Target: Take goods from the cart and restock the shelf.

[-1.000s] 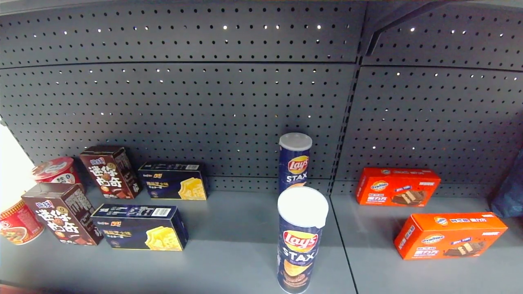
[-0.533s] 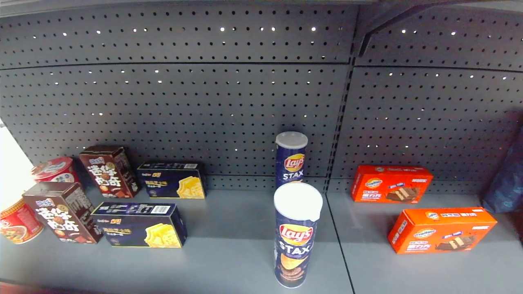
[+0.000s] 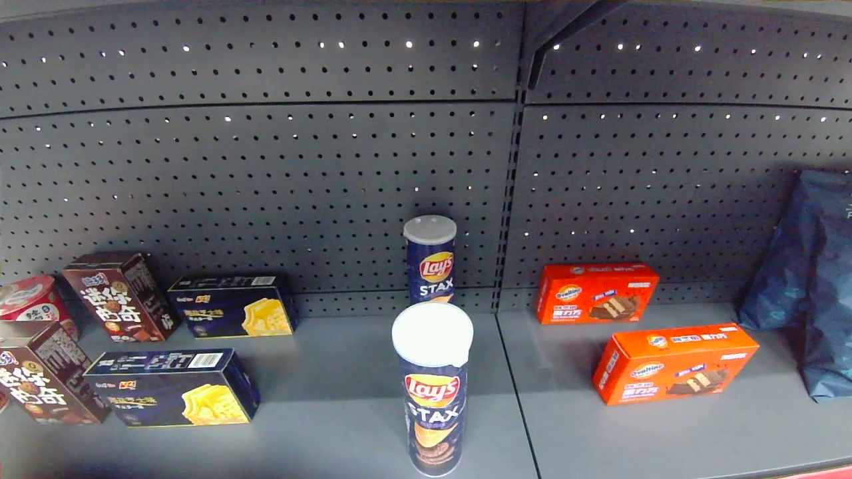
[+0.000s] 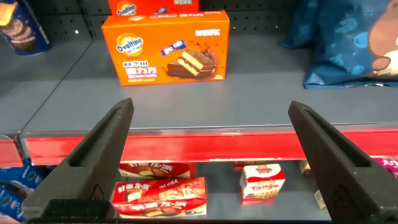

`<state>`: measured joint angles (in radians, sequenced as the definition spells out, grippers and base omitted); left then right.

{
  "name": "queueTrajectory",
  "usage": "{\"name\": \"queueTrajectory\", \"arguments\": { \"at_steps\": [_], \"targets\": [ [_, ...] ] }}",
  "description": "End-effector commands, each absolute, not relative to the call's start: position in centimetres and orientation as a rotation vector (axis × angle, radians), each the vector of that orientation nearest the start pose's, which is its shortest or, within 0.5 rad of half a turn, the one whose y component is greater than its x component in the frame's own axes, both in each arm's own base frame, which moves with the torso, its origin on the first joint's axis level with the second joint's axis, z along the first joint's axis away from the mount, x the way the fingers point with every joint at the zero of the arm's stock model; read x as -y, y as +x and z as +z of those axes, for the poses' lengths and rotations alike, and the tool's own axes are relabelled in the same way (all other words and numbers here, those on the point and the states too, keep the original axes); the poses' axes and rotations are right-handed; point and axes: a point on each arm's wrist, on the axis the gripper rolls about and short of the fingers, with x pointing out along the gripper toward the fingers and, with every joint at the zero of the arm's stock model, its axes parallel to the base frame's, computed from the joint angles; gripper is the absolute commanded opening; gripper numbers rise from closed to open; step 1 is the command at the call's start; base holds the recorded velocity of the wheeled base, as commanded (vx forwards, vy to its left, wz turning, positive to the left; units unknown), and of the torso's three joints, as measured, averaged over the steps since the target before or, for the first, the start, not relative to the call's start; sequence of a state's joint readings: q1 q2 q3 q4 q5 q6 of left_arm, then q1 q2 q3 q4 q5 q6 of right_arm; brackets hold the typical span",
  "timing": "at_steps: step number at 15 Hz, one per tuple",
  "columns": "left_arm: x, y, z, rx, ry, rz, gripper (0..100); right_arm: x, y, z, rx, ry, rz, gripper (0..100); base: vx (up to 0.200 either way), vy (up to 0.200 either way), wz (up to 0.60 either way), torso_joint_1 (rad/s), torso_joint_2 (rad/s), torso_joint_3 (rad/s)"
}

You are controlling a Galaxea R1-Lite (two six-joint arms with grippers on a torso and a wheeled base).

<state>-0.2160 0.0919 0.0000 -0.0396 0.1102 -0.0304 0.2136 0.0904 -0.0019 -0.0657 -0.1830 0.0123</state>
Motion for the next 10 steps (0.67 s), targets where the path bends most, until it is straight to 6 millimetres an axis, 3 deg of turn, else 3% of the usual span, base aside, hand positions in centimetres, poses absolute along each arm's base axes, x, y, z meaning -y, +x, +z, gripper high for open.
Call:
{"name": "queueTrajectory", "arguments": {
  "at_steps": [1, 10],
  "targets": [
    [-0.57, -1.46, 8.14, -0.055, -0.022, -0.105, 100, 0.74, -1.46, 8.44, -0.024, 0.004, 0.029, 100, 0.0, 0.0, 0.6, 0.002, 0.01, 0.002],
    [-0.57, -1.46, 8.14, -0.055, -0.023, -0.105, 100, 0.74, -1.47, 8.5, -0.021, 0.007, 0.031, 100, 0.0, 0.0, 0.0, 0.0, 0.0, 0.0]
  ]
}}
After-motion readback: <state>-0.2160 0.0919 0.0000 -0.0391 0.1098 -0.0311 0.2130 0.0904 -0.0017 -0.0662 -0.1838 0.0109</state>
